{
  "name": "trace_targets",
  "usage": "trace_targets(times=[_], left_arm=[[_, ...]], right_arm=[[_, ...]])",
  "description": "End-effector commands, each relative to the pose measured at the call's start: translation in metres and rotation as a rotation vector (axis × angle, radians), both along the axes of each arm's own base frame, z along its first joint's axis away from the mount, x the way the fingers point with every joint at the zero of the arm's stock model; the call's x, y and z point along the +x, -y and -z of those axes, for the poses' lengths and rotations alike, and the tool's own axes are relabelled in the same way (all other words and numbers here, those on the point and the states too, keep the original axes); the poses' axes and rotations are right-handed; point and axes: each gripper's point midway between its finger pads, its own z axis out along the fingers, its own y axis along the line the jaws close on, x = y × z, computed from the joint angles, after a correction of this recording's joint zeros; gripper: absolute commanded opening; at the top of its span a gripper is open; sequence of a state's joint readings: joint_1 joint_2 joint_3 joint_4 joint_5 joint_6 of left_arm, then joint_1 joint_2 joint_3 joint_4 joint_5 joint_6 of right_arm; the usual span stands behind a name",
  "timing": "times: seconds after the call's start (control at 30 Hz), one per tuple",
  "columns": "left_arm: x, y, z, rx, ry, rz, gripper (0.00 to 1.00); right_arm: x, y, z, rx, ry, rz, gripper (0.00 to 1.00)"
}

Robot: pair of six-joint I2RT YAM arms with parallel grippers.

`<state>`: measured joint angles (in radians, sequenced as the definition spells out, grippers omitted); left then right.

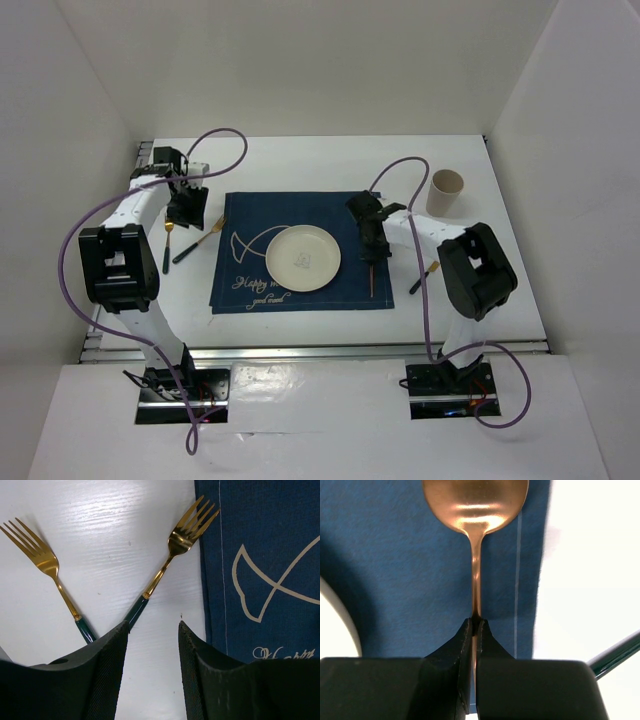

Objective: Set the dinner table for one person

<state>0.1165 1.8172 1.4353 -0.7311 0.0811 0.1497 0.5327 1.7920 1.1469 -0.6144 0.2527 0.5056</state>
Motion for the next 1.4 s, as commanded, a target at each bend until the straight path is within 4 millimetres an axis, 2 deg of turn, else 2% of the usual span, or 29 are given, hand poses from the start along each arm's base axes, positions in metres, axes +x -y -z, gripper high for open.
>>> trace_targets(times=[0.0, 0.03, 0.17, 0.2, 0.27, 0.33, 0.43, 0.47, 0.57, 0.63, 0.7, 0.73, 0.8, 0.83, 0.87, 0.9, 0.97, 1.07, 1.1, 1.2, 1.23, 1.33, 1.37], left_arm=[[-0.004, -0.005, -0.003, 0.011, 0.007, -0.028, 0.52], [-0.004, -0.008, -0.003, 0.03, 0.006, -0.026, 0.52], [-0.007, -0.027, 0.001, 0.132, -0.004, -0.06, 0.52], [-0.007, -0.031, 0.001, 0.159, -0.007, -0.056, 0.53], [-0.011, -0.04, 0.002, 0.211, -0.012, -0.05, 0.53], [-0.006, -0.055, -0.004, 0.3, 0.015, -0.024, 0.55], [-0.001, -0.077, -0.014, 0.436, 0.038, -0.01, 0.6], [0.004, -0.081, -0.022, 0.456, 0.053, -0.013, 0.61], [0.012, -0.093, -0.023, 0.462, 0.014, -0.049, 0.63], [0.017, -0.098, -0.025, 0.479, -0.003, -0.089, 0.64], [0.022, -0.099, -0.02, 0.47, -0.044, -0.09, 0.66], [0.022, -0.1, -0.018, 0.476, -0.07, -0.087, 0.66], [0.02, -0.102, -0.009, 0.485, -0.117, -0.093, 0.66], [0.018, -0.108, 0.0, 0.493, -0.146, -0.1, 0.66], [0.018, -0.108, 0.004, 0.492, -0.156, -0.098, 0.66], [0.017, -0.11, 0.009, 0.472, -0.164, -0.1, 0.66], [0.007, -0.104, 0.025, 0.371, -0.217, -0.09, 0.66], [0.003, -0.101, 0.035, 0.326, -0.232, -0.096, 0.66], [0.004, -0.104, 0.035, 0.315, -0.223, -0.106, 0.66], [0.002, -0.096, 0.038, 0.253, -0.217, -0.095, 0.66], [0.006, -0.096, 0.031, 0.254, -0.178, -0.089, 0.65], [0.003, -0.082, 0.029, 0.19, -0.14, -0.031, 0.64], [0.006, -0.079, 0.019, 0.182, -0.1, -0.019, 0.64]], right_arm=[[0.021, -0.005, -0.005, 0.023, 0.059, -0.02, 0.0], [0.018, -0.003, 0.001, 0.011, 0.038, -0.02, 0.0], [0.015, -0.002, 0.007, -0.003, 0.005, -0.009, 0.27], [0.012, 0.003, 0.005, -0.022, -0.004, 0.028, 0.38], [0.011, 0.006, 0.003, -0.035, -0.008, 0.057, 0.47], [0.013, 0.005, -0.004, -0.028, 0.003, 0.057, 0.57], [0.021, -0.005, -0.028, 0.03, 0.04, 0.066, 0.64], [0.025, -0.008, -0.038, 0.042, 0.06, 0.066, 0.66], [0.029, -0.021, -0.064, 0.132, 0.103, 0.044, 0.73], [0.033, -0.028, -0.085, 0.177, 0.143, 0.023, 0.89], [0.036, -0.037, -0.102, 0.221, 0.168, -0.007, 0.99], [0.037, -0.039, -0.103, 0.226, 0.172, -0.029, 0.99], [0.044, -0.039, -0.118, 0.239, 0.206, -0.054, 0.99], [0.044, -0.039, -0.121, 0.235, 0.208, -0.062, 0.99], [0.044, -0.038, -0.114, 0.213, 0.18, -0.074, 0.99], [0.05, -0.041, -0.122, 0.219, 0.192, -0.075, 0.99], [0.052, -0.041, -0.116, 0.191, 0.156, -0.069, 0.99], [0.061, -0.046, -0.127, 0.203, 0.178, -0.07, 0.99], [0.062, -0.047, -0.124, 0.204, 0.17, -0.06, 0.99], [0.066, -0.049, -0.131, 0.218, 0.188, -0.053, 0.99], [0.065, -0.051, -0.131, 0.225, 0.184, -0.057, 0.99], [0.063, -0.045, -0.126, 0.195, 0.169, -0.024, 0.99], [0.058, -0.038, -0.121, 0.174, 0.157, -0.007, 0.99]])
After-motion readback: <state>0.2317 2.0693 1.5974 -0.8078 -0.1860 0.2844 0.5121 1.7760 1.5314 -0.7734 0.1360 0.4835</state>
